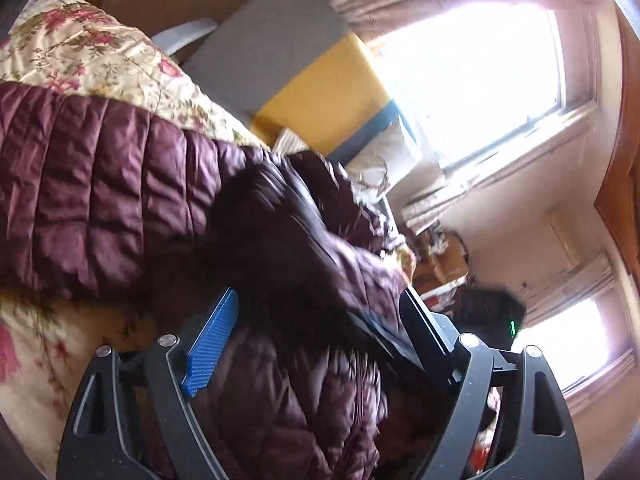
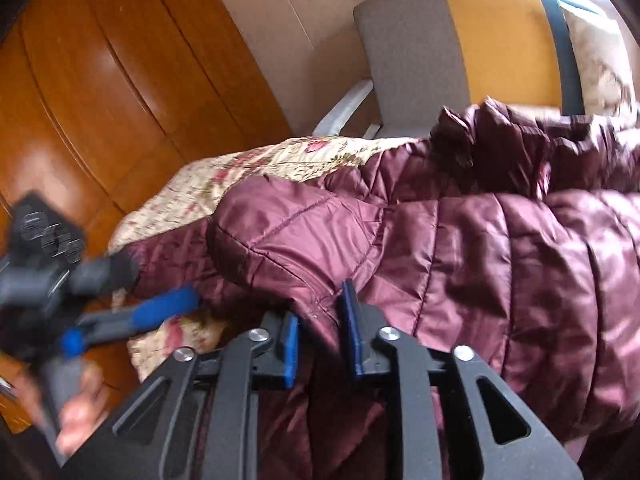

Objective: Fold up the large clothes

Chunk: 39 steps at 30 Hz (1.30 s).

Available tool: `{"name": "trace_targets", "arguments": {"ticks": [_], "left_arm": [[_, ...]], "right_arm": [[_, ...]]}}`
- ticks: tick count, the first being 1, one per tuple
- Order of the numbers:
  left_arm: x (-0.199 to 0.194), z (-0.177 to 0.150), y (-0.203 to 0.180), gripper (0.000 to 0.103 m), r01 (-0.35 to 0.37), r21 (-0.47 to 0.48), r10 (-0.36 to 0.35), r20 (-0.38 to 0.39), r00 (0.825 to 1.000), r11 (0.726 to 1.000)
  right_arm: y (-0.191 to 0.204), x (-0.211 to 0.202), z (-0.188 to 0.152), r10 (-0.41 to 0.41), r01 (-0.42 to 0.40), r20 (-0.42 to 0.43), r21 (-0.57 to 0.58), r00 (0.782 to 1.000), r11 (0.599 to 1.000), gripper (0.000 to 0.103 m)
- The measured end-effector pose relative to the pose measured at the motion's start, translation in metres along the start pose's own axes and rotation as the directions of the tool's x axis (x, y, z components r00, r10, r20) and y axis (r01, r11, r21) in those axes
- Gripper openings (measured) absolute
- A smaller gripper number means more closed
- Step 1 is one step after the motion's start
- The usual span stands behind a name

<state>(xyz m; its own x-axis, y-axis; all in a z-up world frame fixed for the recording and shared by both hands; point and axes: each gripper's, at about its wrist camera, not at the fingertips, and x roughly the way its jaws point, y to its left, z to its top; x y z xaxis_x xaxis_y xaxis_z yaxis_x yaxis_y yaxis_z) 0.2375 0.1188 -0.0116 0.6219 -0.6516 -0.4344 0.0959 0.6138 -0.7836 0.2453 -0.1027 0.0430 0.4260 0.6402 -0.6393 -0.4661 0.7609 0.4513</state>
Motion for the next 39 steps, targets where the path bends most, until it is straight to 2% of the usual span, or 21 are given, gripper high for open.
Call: {"name": "trace_targets", "arguments": {"ticks": [1, 3, 4, 7, 11, 15, 18, 19, 22, 23, 24, 26, 27, 28, 29, 30, 31, 32, 34, 37, 39], "left_arm": [[0.002, 0.006, 0.003, 0.081, 0.0, -0.018, 0.0, 0.003, 1.0, 1.0], [0.013, 0.013, 0.011, 0.082, 0.008, -0.055, -0.01, -0.03, 0.999, 0.998], [0.018, 0.015, 0.015, 0.082, 0.007, -0.085, -0.011, -0.053, 0.999, 0.996], [0.035, 0.014, 0.027, 0.082, 0.053, -0.191, -0.076, -0.113, 0.991, 0.98], [0.036, 0.007, 0.028, 0.084, 0.078, -0.237, -0.104, -0.099, 0.99, 0.968], [0.039, 0.017, 0.022, 0.081, 0.085, -0.246, -0.111, -0.092, 0.99, 0.965], [0.049, 0.029, -0.007, 0.038, -0.009, -0.07, 0.001, -0.115, 0.993, 0.998], [0.058, 0.036, -0.016, 0.018, -0.038, 0.001, 0.038, -0.127, 0.991, 0.999], [0.061, 0.053, -0.042, 0.01, -0.1, 0.174, 0.112, -0.06, 0.992, 0.98], [0.061, 0.057, -0.05, 0.01, -0.125, 0.23, 0.135, -0.026, 0.991, 0.965], [0.061, 0.059, -0.06, 0.01, -0.201, 0.334, 0.197, 0.046, 0.979, 0.921], [0.064, 0.058, -0.058, 0.01, -0.295, 0.425, 0.275, 0.11, 0.955, 0.856], [0.073, 0.055, -0.047, 0.01, -0.355, 0.442, 0.344, 0.108, 0.933, 0.824], [0.083, 0.053, -0.033, 0.011, -0.394, 0.434, 0.398, 0.086, 0.913, 0.81], [0.095, 0.049, -0.016, 0.022, -0.445, 0.428, 0.467, 0.06, 0.882, 0.787], [0.106, 0.044, 0.002, 0.03, -0.505, 0.424, 0.544, 0.035, 0.838, 0.752], [0.113, 0.037, 0.022, 0.046, -0.542, 0.402, 0.593, -0.002, 0.805, 0.738], [0.11, 0.034, 0.029, 0.052, -0.549, 0.37, 0.592, -0.003, 0.806, 0.75], [0.087, 0.032, 0.028, 0.055, -0.539, 0.282, 0.549, 0.051, 0.834, 0.793], [0.045, 0.031, 0.008, 0.055, -0.531, 0.198, 0.503, 0.176, 0.846, 0.824], [0.024, 0.027, -0.012, 0.056, -0.511, 0.215, 0.456, 0.259, 0.852, 0.832]], "right_arm": [[-0.007, -0.015, -0.002, 0.009, -0.009, 0.021, 0.015, 1.0, 1.0, 0.042], [-0.019, -0.046, -0.004, 0.044, -0.047, 0.074, 0.035, 0.996, 0.998, 0.081], [-0.026, -0.065, -0.006, 0.061, -0.066, 0.112, 0.041, 0.992, 0.997, 0.09], [-0.038, -0.098, -0.003, 0.026, -0.035, 0.168, 0.055, 0.986, 0.998, 0.09], [-0.056, -0.13, -0.002, -0.032, 0.015, 0.218, 0.078, 0.975, 0.997, 0.09], [-0.085, -0.145, 0.008, -0.222, 0.205, 0.213, 0.1, 0.952, 0.974, 0.088], [-0.106, -0.138, 0.012, -0.321, 0.306, 0.165, 0.107, 0.933, 0.946, 0.084], [-0.112, -0.135, 0.011, -0.322, 0.307, 0.153, 0.113, 0.934, 0.945, 0.082], [-0.118, -0.126, 0.005, -0.338, 0.326, 0.121, 0.106, 0.933, 0.939, 0.078], [-0.119, -0.118, 0.0, -0.35, 0.341, 0.095, 0.097, 0.932, 0.935, 0.076], [-0.119, -0.11, -0.004, -0.361, 0.353, 0.078, 0.091, 0.929, 0.931, 0.072], [-0.119, -0.082, -0.019, -0.414, 0.413, 0.001, 0.057, 0.91, 0.909, 0.072], [-0.12, -0.071, -0.024, -0.438, 0.439, -0.025, 0.045, 0.899, 0.898, 0.072], [-0.124, -0.058, -0.032, -0.453, 0.455, -0.042, 0.057, 0.89, 0.889, 0.072], [-0.127, -0.047, -0.038, -0.47, 0.471, -0.043, 0.053, 0.882, 0.88, 0.072], [-0.126, -0.035, -0.043, -0.508, 0.509, -0.03, 0.017, 0.861, 0.861, 0.073], [-0.124, -0.03, -0.045, -0.532, 0.532, -0.019, 0.002, 0.846, 0.846, 0.074], [-0.122, -0.027, -0.045, -0.551, 0.55, -0.01, -0.01, 0.835, 0.835, 0.074], [-0.123, -0.027, -0.046, -0.552, 0.552, -0.001, -0.013, 0.834, 0.834, 0.074], [-0.125, -0.042, -0.04, -0.495, 0.494, -0.037, -0.024, 0.868, 0.869, 0.075], [-0.122, -0.061, -0.033, -0.412, 0.413, -0.054, -0.008, 0.909, 0.911, 0.085]]}}
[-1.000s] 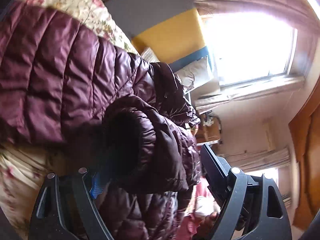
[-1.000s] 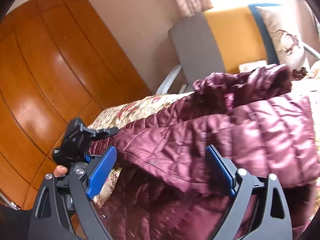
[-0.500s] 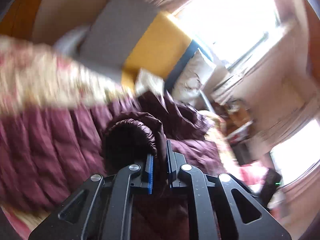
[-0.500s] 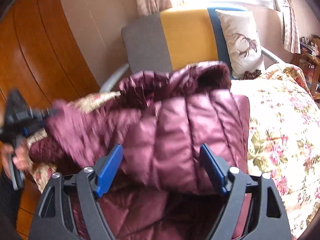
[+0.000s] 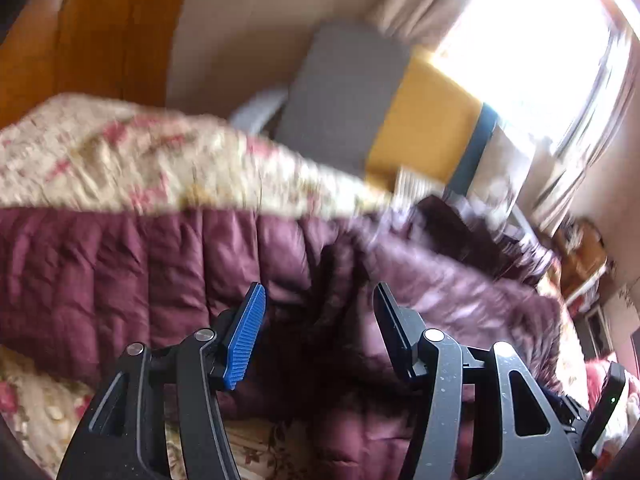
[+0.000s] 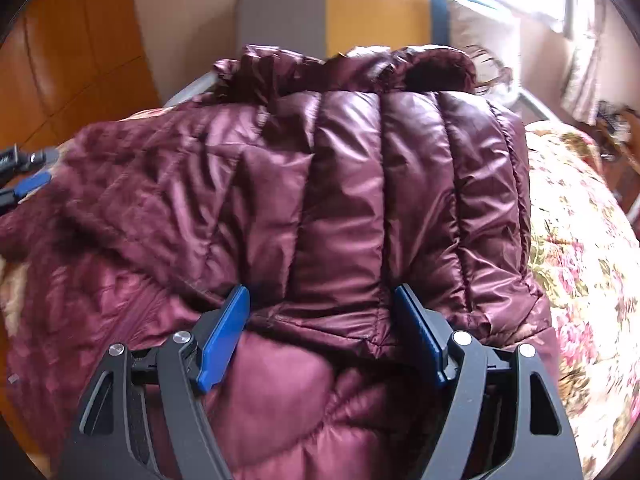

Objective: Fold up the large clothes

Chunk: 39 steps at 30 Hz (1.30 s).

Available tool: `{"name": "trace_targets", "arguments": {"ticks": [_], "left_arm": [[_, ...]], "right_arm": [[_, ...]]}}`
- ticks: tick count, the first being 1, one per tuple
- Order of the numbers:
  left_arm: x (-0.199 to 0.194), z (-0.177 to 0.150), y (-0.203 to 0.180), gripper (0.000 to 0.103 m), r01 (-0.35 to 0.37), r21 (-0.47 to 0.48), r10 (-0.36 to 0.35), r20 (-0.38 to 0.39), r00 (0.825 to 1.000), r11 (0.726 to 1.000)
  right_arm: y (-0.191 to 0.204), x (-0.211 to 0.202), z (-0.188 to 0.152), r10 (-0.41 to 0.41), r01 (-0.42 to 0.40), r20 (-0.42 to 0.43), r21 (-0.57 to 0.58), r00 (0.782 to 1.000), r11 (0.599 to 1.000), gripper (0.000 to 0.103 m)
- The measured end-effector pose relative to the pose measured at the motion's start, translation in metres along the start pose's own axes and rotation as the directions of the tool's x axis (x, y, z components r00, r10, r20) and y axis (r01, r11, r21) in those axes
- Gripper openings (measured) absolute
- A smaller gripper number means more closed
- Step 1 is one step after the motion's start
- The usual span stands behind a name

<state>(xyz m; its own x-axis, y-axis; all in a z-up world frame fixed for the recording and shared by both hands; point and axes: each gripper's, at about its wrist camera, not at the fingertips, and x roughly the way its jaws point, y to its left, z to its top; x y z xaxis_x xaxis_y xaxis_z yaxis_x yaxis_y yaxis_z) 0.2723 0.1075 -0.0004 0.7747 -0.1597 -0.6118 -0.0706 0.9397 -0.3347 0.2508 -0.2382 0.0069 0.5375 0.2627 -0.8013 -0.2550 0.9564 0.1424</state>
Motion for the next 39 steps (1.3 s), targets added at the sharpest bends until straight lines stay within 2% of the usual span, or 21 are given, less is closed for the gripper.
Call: {"name": "trace_targets", "arguments": {"ticks": [1, 3, 5, 7, 8, 10, 11, 14, 16, 18, 22, 24, 25, 26, 27, 29, 30, 32, 36, 37, 39], "left_arm": [[-0.006, 0.002, -0.007, 0.056, 0.03, 0.021, -0.03, 0.022, 0.999, 0.999], [-0.013, 0.004, -0.024, 0.056, 0.07, 0.089, -0.076, 0.06, 0.995, 0.993], [-0.001, 0.005, -0.042, 0.056, 0.112, 0.151, -0.116, 0.021, 0.993, 0.982], [0.029, 0.0, -0.054, 0.056, 0.109, 0.182, -0.101, -0.051, 0.994, 0.977], [0.053, -0.004, -0.057, 0.056, 0.098, 0.192, -0.077, -0.117, 0.99, 0.977], [0.089, -0.015, -0.052, 0.05, 0.043, 0.176, -0.005, -0.211, 0.977, 0.983], [0.105, -0.02, -0.047, 0.048, 0.03, 0.17, 0.014, -0.25, 0.968, 0.985], [0.125, -0.032, -0.037, 0.049, 0.04, 0.172, 0.0, -0.228, 0.974, 0.984], [0.128, -0.037, -0.037, 0.049, 0.021, 0.188, 0.017, -0.199, 0.98, 0.982], [0.13, -0.035, -0.036, 0.049, 0.016, 0.182, 0.019, -0.191, 0.981, 0.983], [0.093, -0.03, -0.024, 0.049, 0.05, 0.084, -0.035, -0.171, 0.985, 0.995], [0.062, -0.026, -0.014, 0.059, 0.073, 0.007, -0.072, -0.13, 0.989, 0.997], [0.04, -0.025, -0.005, 0.071, 0.086, -0.029, -0.088, -0.089, 0.992, 0.996], [0.023, -0.026, 0.004, 0.08, 0.068, -0.057, -0.071, -0.051, 0.996, 0.996], [0.001, -0.029, 0.018, 0.08, 0.045, -0.097, -0.046, -0.002, 0.999, 0.994], [-0.023, -0.036, 0.046, 0.08, 0.048, -0.171, -0.044, 0.026, 0.999, 0.984], [-0.033, -0.041, 0.062, 0.08, 0.036, -0.22, -0.029, 0.035, 0.999, 0.975], [-0.055, -0.053, 0.11, 0.08, -0.008, -0.365, 0.026, 0.044, 0.999, 0.931], [-0.087, -0.079, 0.201, 0.073, -0.077, -0.624, 0.132, 0.042, 0.99, 0.778], [-0.094, -0.085, 0.225, 0.072, -0.081, -0.681, 0.149, 0.041, 0.988, 0.728], [-0.108, -0.092, 0.261, 0.072, -0.041, -0.762, 0.163, 0.085, 0.983, 0.647]], "right_arm": [[-0.002, -0.017, 0.004, 0.028, -0.028, 0.04, 0.013, 0.999, 1.0, 0.086], [-0.005, -0.044, 0.019, 0.002, -0.007, 0.144, 0.031, 0.99, 0.999, 0.089], [-0.005, -0.047, 0.034, -0.034, 0.027, 0.185, 0.04, 0.982, 0.999, 0.09], [-0.006, -0.029, 0.047, -0.107, 0.101, 0.174, 0.045, 0.979, 0.994, 0.09], [-0.009, -0.013, 0.053, -0.15, 0.143, 0.15, 0.051, 0.977, 0.988, 0.09], [-0.017, 0.025, 0.053, -0.226, 0.222, 0.079, 0.056, 0.971, 0.973, 0.088], [-0.021, 0.036, 0.052, -0.23, 0.226, 0.062, 0.06, 0.971, 0.972, 0.089], [-0.026, 0.069, 0.036, -0.246, 0.243, 0.055, 0.065, 0.968, 0.968, 0.093], [-0.022, 0.077, 0.03, -0.287, 0.283, 0.08, 0.057, 0.955, 0.957, 0.094], [-0.023, 0.076, 0.03, -0.289, 0.286, 0.077, 0.056, 0.954, 0.957, 0.094], [-0.026, 0.062, 0.032, -0.267, 0.263, 0.072, 0.056, 0.961, 0.963, 0.095], [-0.026, 0.044, 0.034, -0.25, 0.244, 0.085, 0.069, 0.965, 0.967, 0.097], [-0.024, 0.028, 0.032, -0.236, 0.226, 0.119, 0.087, 0.965, 0.97, 0.1], [-0.022, 0.015, 0.03, -0.222, 0.209, 0.151, 0.095, 0.963, 0.973, 0.101], [-0.017, 0.005, 0.029, -0.204, 0.19, 0.178, 0.098, 0.963, 0.977, 0.101], [-0.006, -0.017, 0.018, -0.157, 0.142, 0.2, 0.091, 0.967, 0.986, 0.101], [0.001, -0.026, 0.011, -0.13, 0.114, 0.209, 0.085, 0.969, 0.99, 0.101], [0.01, -0.035, -0.004, -0.088, 0.075, 0.208, 0.071, 0.974, 0.995, 0.101], [0.034, -0.043, -0.036, -0.021, 0.01, 0.177, 0.063, 0.984, 0.998, 0.101], [0.039, -0.044, -0.043, -0.011, 0.002, 0.165, 0.058, 0.986, 0.998, 0.101], [0.048, -0.044, -0.054, -0.006, -0.001, 0.147, 0.051, 0.989, 0.999, 0.101]]}}
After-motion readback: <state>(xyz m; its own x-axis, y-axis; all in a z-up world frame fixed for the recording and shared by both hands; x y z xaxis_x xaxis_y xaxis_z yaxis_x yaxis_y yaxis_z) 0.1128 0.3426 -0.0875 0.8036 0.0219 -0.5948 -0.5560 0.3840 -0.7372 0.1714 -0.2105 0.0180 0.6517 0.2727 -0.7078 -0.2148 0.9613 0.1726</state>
